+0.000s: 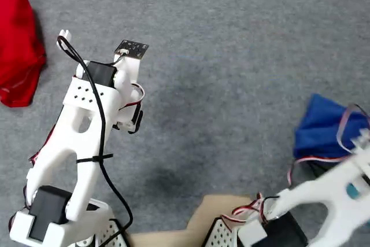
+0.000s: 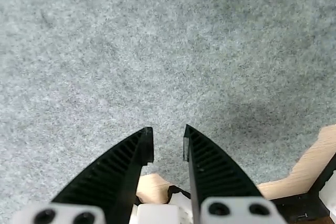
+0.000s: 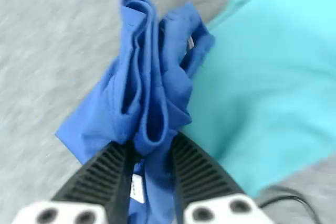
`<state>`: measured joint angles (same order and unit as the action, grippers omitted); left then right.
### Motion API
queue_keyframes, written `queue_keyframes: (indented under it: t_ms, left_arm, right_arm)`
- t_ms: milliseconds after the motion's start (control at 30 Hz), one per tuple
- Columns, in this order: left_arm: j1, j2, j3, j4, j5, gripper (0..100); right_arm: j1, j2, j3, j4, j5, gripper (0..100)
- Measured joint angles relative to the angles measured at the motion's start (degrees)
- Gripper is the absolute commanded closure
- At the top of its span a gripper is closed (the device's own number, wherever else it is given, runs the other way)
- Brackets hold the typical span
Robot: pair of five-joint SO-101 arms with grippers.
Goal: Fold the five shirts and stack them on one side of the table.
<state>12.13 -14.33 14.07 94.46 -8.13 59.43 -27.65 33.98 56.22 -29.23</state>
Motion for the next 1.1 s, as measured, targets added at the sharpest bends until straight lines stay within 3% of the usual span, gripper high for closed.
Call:
queue_keyframes:
  t_ms: [333, 667, 733, 933, 1100]
  left_arm:
    - [0.00, 0.00, 0.00, 0.00, 0.00, 89]
    - [0.00, 0.00, 0.00, 0.00, 0.00, 89]
    - [0.00, 0.00, 0.00, 0.00, 0.00, 89]
    - [0.00, 0.00, 0.00, 0.00, -3.87, 89]
    - [-0.53, 0.00, -3.43, 0.18, -4.22, 89]
  right_arm:
    - [20.31, 0.26, 3.16, -10.81, 9.05, 99.2]
    - [25.85, 3.52, 3.16, -11.69, 16.79, 98.8]
    - [25.85, 3.60, 3.52, -11.69, 19.16, 94.6]
    - [27.69, 3.60, 4.04, -11.69, 23.91, 69.1]
    - [29.80, 2.81, 4.04, -11.78, 25.58, 66.7]
